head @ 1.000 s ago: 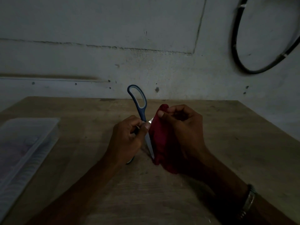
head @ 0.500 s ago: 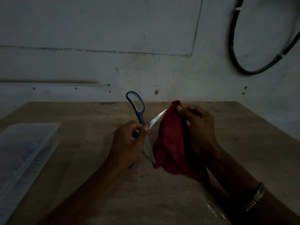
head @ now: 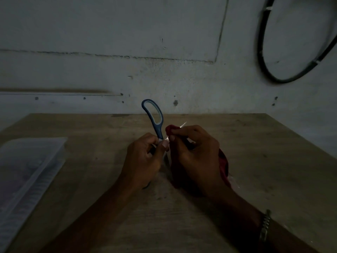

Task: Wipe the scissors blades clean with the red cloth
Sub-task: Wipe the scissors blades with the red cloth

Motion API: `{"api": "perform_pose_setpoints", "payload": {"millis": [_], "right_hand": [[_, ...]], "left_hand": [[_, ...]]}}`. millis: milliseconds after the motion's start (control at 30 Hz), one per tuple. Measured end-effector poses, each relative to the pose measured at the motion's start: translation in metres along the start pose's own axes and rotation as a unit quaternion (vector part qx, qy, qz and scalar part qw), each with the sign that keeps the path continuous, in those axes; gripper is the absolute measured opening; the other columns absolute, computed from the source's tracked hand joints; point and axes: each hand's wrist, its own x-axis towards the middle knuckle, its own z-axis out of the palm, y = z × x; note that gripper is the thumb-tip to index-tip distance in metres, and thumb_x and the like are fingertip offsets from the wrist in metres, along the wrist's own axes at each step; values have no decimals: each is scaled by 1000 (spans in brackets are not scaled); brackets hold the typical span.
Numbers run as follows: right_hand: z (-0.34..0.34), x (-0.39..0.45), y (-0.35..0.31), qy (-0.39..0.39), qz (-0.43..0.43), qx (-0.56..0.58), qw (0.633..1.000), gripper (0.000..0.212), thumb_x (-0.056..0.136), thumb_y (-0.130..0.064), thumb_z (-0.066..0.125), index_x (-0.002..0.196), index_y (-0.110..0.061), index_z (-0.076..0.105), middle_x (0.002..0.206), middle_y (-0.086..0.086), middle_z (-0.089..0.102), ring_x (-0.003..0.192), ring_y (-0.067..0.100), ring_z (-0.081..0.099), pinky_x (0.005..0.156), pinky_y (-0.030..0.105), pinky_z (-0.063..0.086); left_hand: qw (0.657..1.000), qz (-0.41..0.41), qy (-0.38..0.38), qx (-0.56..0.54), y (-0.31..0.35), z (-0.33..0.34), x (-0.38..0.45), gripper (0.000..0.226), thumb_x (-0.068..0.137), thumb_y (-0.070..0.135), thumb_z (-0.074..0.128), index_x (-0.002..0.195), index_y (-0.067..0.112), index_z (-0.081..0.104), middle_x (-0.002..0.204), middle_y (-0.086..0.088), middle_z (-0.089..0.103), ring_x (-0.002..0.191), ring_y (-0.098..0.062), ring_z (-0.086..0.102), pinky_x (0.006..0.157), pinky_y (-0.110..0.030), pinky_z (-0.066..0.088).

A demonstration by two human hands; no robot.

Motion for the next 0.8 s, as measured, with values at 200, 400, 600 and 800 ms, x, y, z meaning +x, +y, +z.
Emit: {"api": "perform_pose_setpoints", "payload": {"millis": [200, 400, 600, 800], "right_hand": [[-2, 20, 4, 63, 89, 40, 993, 13, 92, -23, 78, 104, -27, 81, 99, -19, 77, 98, -5, 70, 94, 25, 58], [-26, 28, 5, 109, 120, 31, 986, 11, 100, -24, 69, 106, -31, 74, 97, -23, 72, 96, -15, 63, 80, 3, 49], [2, -5, -14, -57, -43, -81, 994, 43, 103, -24, 64, 144, -33, 57, 119, -7, 73, 107, 5, 67, 92, 24, 56], [0, -6, -11, -63, -167, -152, 972, 55, 79, 1, 84, 130, -12, 72, 116, 5, 77, 105, 21, 71, 86, 41, 63]], "left_hand": [[1000, 8, 3, 21, -1, 1, 1, 21, 97, 25, 66, 80, 14, 69, 75, 9, 59, 57, -7, 56, 48, -20, 40], [999, -27, 26, 33, 5, 1, 1, 27, 96, 32, 65, 77, 14, 70, 65, 9, 60, 51, 1, 57, 47, -13, 40], [998, -61, 26, -2, 3, -1, 1, 22, 97, 31, 65, 78, 23, 70, 62, 13, 64, 49, 1, 55, 50, -16, 38], [997, -69, -11, -38, 7, -4, 0, 17, 97, 21, 65, 81, 24, 70, 58, 16, 60, 43, 2, 52, 47, -16, 36]]}}
